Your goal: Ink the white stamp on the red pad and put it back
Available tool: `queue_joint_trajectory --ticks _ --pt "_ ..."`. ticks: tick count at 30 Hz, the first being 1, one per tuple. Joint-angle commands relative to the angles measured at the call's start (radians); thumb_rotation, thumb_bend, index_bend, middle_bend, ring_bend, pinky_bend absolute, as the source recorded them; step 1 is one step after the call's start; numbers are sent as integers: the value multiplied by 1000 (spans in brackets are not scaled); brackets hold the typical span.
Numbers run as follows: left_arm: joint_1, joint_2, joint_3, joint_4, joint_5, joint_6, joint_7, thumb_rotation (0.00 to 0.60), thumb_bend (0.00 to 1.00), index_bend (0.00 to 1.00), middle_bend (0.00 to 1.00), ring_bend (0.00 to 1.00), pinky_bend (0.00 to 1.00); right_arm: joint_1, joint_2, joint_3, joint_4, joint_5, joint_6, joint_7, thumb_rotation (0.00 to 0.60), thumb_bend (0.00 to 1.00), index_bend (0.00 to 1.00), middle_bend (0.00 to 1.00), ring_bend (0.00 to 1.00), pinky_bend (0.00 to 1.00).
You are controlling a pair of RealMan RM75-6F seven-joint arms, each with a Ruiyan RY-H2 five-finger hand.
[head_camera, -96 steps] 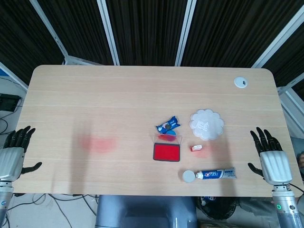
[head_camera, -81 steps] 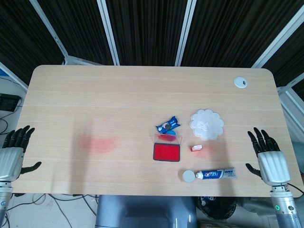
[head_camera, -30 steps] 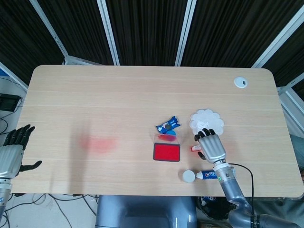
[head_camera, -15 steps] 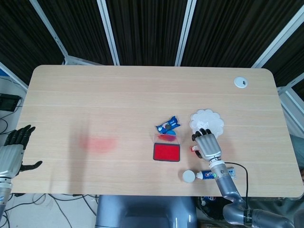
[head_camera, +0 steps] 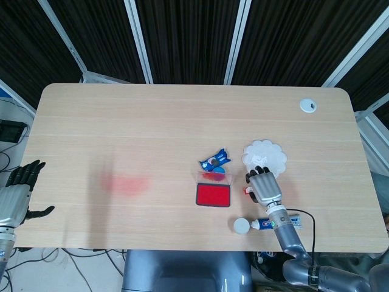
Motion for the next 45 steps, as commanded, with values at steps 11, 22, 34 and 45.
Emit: queue_joint_trajectory --ticks 11,22,34,45 --pt "-1 2 0 -2 -3 -2 -5 600 0 0 0 0 0 11 -29 -8 38 19 -8 22 600 408 513 394 230 267" --pt "-2 5 1 -5 -3 -3 -11 600 0 0 0 0 0 14 -31 -15 50 25 -2 22 600 422 522 401 234 267" --pt "-2 8 2 -7 -5 -7 -14 600 0 0 0 0 0 17 -31 -20 53 37 0 8 600 425 524 402 234 268" --pt "-3 10 2 -11 -10 -10 -14 600 0 0 0 0 0 20 -32 -23 54 42 4 7 600 458 551 438 259 283"
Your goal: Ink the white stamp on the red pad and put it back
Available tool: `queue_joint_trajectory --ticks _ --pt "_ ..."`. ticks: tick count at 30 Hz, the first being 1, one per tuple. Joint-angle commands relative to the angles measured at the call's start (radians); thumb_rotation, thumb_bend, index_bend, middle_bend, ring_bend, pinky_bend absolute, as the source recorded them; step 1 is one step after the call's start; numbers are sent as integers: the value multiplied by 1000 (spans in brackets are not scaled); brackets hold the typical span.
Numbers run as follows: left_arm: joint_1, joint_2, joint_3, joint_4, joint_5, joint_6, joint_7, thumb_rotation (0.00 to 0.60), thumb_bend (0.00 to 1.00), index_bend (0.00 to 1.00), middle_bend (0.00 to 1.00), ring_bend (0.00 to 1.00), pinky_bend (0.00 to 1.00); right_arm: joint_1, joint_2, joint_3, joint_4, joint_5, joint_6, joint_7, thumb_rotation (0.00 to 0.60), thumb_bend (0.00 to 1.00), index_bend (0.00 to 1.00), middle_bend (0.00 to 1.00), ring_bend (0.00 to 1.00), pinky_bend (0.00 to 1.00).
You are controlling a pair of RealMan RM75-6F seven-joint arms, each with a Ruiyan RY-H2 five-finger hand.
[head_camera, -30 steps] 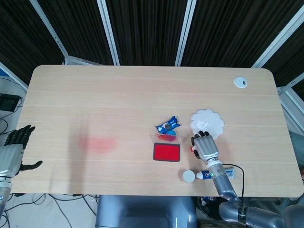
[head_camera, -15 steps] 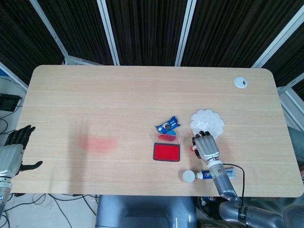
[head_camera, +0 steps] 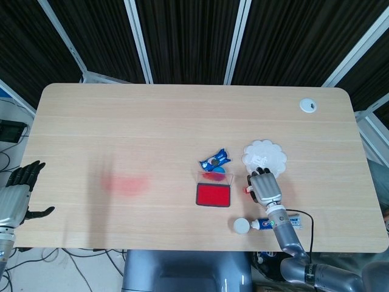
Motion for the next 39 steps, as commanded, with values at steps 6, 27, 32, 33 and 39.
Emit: queue_joint_trajectory --ticks 6,27,32,33,39 --pt "0 0 0 0 0 1 1 600 0 0 0 0 0 -1 -5 -8 3 -24 15 16 600 601 615 502 343 339" --pt "0 2 1 -6 -3 -2 -5 600 0 0 0 0 0 -23 64 -45 -164 -136 93 12 600 694 747 623 496 518" --pt "1 2 2 -6 -1 -1 -5 600 0 0 0 0 0 -13 73 -36 -258 -113 87 -47 600 695 766 640 514 532" --pt "1 3 2 -6 -1 0 -6 600 0 0 0 0 0 -9 72 -33 -270 -107 86 -62 600 696 769 643 517 536" --pt "0 4 2 -7 -1 -1 -7 600 0 0 0 0 0 18 43 -12 -307 -81 76 -123 600 698 780 651 523 540"
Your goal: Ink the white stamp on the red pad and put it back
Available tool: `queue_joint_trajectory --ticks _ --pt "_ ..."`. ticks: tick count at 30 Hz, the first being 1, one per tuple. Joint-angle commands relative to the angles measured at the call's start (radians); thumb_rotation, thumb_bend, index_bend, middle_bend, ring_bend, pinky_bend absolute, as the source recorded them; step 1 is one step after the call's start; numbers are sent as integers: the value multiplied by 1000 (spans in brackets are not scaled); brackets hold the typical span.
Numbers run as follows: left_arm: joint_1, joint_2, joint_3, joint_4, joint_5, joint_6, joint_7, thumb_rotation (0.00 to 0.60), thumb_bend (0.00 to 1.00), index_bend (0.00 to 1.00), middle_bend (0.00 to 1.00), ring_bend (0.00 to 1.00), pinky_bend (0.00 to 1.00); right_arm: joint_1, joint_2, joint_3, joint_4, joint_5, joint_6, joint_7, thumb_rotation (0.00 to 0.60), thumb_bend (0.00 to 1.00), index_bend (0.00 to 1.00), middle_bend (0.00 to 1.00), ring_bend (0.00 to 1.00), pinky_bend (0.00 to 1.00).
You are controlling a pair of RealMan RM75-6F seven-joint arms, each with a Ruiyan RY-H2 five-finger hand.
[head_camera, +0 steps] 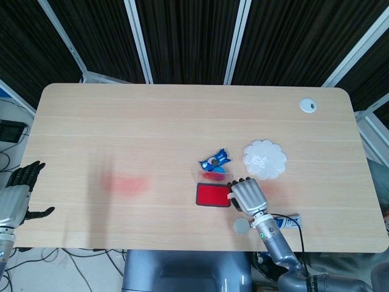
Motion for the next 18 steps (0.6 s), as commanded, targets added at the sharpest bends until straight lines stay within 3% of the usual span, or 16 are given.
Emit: queue_joint_trajectory --ticks 1,18 --pt "-1 1 0 0 -1 -2 0 600 0 0 0 0 0 20 -24 17 -15 25 -9 -37 600 699 782 652 524 540" --pt "-8 13 1 -9 -11 -23 -8 600 0 0 0 0 0 108 -180 69 84 155 -36 -153 600 703 791 659 533 540"
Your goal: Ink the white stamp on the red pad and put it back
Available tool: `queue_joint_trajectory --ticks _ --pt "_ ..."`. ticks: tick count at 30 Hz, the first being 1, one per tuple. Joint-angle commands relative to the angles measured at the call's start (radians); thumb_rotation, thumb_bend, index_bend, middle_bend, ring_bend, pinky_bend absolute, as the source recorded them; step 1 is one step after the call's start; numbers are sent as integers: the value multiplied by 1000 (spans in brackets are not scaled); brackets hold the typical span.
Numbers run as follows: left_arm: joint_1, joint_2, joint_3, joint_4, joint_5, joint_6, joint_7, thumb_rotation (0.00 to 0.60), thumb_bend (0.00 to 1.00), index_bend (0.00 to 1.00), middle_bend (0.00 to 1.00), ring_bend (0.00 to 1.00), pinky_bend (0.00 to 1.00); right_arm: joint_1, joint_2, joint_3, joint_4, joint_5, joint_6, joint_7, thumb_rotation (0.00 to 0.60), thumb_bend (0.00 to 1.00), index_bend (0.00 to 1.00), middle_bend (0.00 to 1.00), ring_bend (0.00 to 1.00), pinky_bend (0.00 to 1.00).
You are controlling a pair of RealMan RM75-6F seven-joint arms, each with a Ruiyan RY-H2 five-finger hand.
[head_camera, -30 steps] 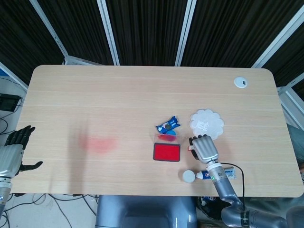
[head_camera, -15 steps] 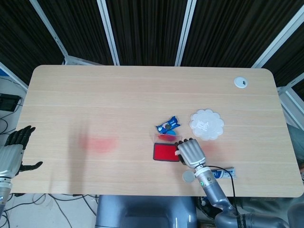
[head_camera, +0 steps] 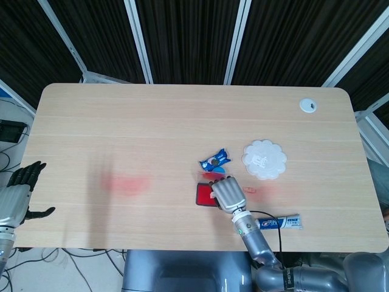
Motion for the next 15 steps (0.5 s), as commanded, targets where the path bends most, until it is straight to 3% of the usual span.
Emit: queue_joint_trajectory --ticks 1,15 --pt "0 1 0 -2 -1 -1 -2 600 0 0 0 0 0 18 -26 12 25 21 -5 -16 600 702 791 660 534 540" --pt "-4 12 2 -12 -6 -16 -15 600 0 0 0 0 0 44 -89 3 95 74 -7 -34 600 704 794 662 536 540"
